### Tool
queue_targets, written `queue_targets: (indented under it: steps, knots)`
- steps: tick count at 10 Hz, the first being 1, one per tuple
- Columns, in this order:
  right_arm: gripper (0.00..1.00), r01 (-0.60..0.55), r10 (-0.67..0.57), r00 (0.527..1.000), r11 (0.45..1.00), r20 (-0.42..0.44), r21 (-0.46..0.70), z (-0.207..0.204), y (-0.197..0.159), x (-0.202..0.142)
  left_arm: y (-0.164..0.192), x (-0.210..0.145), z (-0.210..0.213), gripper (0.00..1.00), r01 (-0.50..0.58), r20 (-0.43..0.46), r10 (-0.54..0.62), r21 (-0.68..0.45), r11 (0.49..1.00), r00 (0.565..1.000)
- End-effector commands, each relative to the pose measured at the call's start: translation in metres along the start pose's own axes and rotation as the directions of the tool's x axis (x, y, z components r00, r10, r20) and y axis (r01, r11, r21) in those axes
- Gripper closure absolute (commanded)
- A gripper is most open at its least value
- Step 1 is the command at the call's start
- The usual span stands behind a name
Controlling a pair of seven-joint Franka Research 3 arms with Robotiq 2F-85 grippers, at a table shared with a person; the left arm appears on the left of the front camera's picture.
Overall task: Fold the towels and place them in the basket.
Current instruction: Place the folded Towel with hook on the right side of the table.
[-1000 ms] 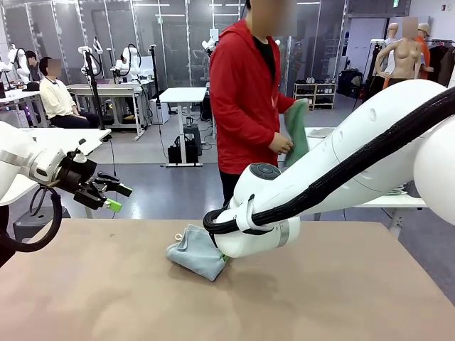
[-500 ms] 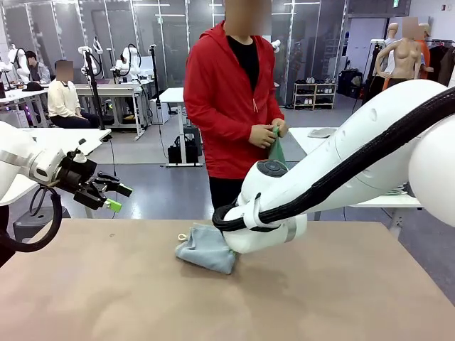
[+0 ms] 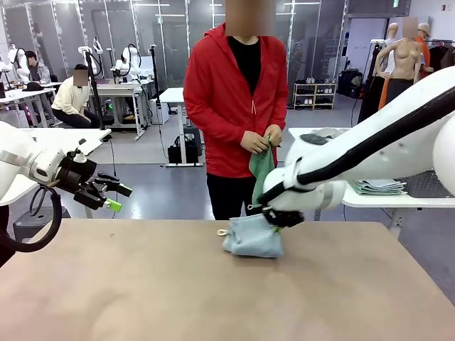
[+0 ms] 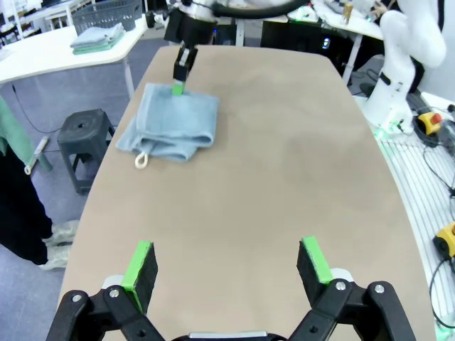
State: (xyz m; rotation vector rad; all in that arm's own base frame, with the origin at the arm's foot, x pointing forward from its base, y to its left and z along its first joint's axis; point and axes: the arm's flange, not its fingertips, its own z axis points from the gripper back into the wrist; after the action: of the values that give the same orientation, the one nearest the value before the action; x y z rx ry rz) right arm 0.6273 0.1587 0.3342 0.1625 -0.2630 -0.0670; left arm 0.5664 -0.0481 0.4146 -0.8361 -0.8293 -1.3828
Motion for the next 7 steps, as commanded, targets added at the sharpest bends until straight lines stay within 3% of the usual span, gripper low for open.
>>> queue_targets:
  steps: [1,4,7]
  knots:
    - [0.97,-0.077,0.074,0.989,0.997,-0.13,-0.02,0.014,-0.053,0.042,0.0,0.002,0.0,0.0,-0.016,-0.002,0.016,-0.001,1.0,1.0]
    - [0.97,-0.064,0.052,0.969,0.997,-0.242,-0.045,0.017,-0.125,0.083,0.0,0.002,0.0,0.0,-0.016,-0.002,0.016,-0.001,1.0,1.0]
    - [0.97,-0.045,0.017,0.96,0.995,-0.278,-0.092,0.015,-0.168,0.107,0.0,0.002,0.0,0.0,-0.016,-0.002,0.016,-0.001,1.0,1.0]
